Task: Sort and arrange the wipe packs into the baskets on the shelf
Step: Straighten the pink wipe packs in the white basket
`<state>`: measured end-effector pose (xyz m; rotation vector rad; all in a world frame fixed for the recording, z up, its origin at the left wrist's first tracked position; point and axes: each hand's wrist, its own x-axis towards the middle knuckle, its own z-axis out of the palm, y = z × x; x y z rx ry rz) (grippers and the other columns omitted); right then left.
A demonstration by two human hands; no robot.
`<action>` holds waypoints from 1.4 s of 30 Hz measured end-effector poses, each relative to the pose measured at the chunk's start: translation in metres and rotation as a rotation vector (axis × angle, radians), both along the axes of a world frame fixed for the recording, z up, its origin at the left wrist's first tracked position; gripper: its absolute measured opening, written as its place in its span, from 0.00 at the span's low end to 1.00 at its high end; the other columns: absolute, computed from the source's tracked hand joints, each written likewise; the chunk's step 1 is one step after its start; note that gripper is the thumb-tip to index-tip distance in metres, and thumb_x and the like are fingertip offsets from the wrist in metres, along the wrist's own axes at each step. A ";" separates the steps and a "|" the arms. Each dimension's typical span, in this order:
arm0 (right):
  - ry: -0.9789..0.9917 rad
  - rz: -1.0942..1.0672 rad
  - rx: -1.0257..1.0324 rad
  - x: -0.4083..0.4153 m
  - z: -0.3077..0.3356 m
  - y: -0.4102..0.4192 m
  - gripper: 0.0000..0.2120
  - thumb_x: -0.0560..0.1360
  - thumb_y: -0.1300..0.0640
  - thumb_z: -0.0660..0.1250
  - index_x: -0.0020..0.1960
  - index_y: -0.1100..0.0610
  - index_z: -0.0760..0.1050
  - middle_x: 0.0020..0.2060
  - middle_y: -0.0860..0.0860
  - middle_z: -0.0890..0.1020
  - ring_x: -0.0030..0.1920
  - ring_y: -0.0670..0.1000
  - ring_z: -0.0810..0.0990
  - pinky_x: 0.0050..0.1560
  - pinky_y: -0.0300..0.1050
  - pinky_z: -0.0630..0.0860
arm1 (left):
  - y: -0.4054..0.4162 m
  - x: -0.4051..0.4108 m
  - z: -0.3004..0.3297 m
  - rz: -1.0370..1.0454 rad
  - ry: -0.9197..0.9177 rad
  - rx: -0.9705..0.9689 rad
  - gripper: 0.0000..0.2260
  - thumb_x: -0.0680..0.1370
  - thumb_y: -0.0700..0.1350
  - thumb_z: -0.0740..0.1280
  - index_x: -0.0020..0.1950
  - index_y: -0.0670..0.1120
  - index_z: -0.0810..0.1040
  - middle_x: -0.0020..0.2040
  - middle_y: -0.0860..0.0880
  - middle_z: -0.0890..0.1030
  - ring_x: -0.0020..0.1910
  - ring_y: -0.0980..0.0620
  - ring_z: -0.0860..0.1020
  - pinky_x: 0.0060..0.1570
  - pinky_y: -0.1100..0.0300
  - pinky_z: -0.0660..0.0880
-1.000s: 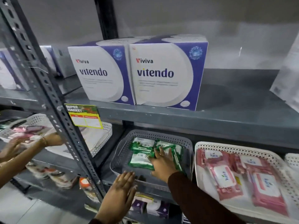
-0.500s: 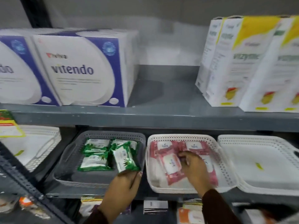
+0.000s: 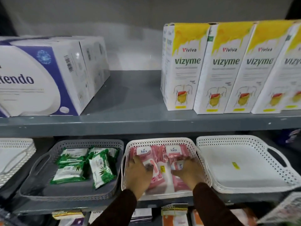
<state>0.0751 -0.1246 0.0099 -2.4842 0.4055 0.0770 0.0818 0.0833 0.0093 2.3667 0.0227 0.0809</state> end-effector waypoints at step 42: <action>0.055 0.346 0.320 -0.015 -0.001 0.069 0.12 0.71 0.67 0.71 0.50 0.54 0.77 0.48 0.44 0.80 0.42 0.42 0.80 0.39 0.36 0.79 | 0.022 -0.002 0.040 0.033 0.406 -0.565 0.17 0.83 0.53 0.50 0.53 0.48 0.77 0.30 0.49 0.81 0.29 0.56 0.81 0.25 0.70 0.74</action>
